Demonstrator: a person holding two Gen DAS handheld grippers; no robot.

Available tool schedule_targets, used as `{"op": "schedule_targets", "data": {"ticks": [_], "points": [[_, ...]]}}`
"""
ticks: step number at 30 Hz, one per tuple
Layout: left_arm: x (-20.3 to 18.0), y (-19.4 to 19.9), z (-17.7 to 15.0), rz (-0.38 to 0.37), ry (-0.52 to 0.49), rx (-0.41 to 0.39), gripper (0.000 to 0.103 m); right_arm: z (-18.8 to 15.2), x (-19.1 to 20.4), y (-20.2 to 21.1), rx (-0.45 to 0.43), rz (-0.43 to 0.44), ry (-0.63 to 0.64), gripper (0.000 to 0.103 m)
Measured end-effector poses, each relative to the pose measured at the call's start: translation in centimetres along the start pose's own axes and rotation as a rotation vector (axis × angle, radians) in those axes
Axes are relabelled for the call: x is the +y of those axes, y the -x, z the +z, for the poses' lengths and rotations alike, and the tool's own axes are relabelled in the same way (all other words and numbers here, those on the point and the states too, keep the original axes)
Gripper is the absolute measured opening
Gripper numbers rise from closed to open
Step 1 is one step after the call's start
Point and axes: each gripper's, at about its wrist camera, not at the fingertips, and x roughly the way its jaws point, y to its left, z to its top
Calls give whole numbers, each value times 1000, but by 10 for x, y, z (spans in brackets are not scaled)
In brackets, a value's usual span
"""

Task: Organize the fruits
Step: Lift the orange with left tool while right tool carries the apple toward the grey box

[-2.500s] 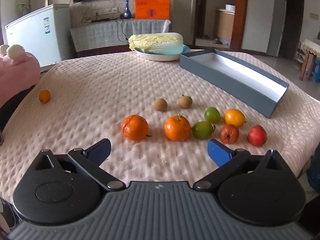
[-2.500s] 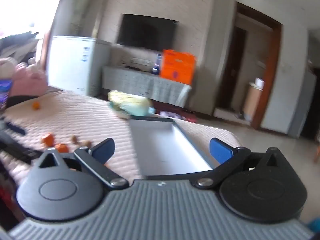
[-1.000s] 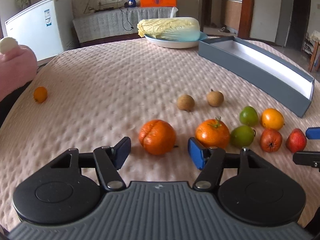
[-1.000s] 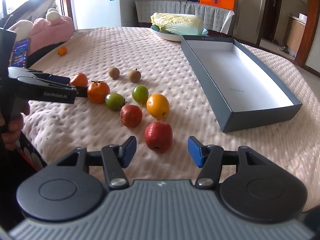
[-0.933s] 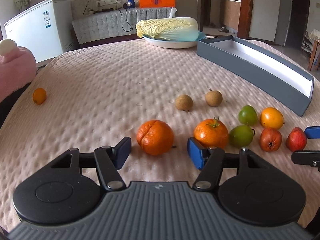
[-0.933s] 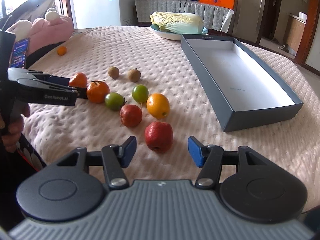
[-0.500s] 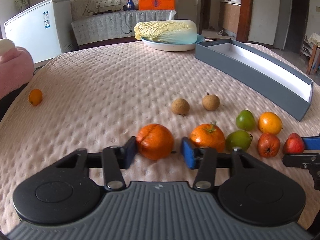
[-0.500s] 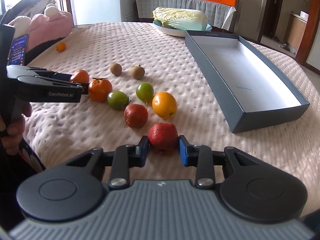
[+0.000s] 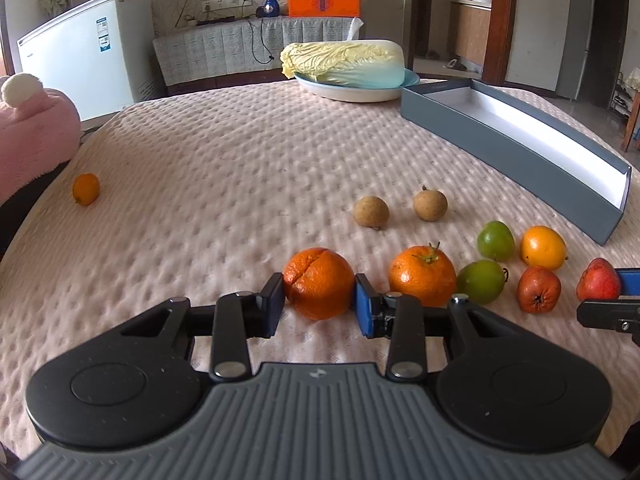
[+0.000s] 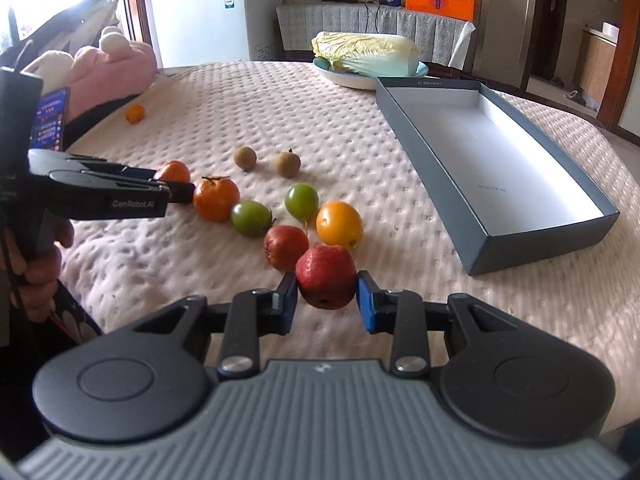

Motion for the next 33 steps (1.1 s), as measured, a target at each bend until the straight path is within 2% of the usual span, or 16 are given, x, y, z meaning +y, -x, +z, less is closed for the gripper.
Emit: {"op": "schedule_targets", "data": {"ticks": [4,9,16,23,27,33], "points": [[2,3,1,7,9,-5,42,6,2,3,-19,21,17,35],[1,7,2,16,18,-12,42,29,5,3,-57,75,104,35],[5,17,15,13,57,-39,42,29,-1,-1,-70,114,29,35],[6,28,42,-22,47,-92,42,29,-16,8,-93,98,-30,35],[-8,24,54,-53,18,-117,42,29,-20,10,-99,94,-43,35],[-33,20,56,-106,9,-114,42,32,-19,6,-100,89,-37,35]]}}
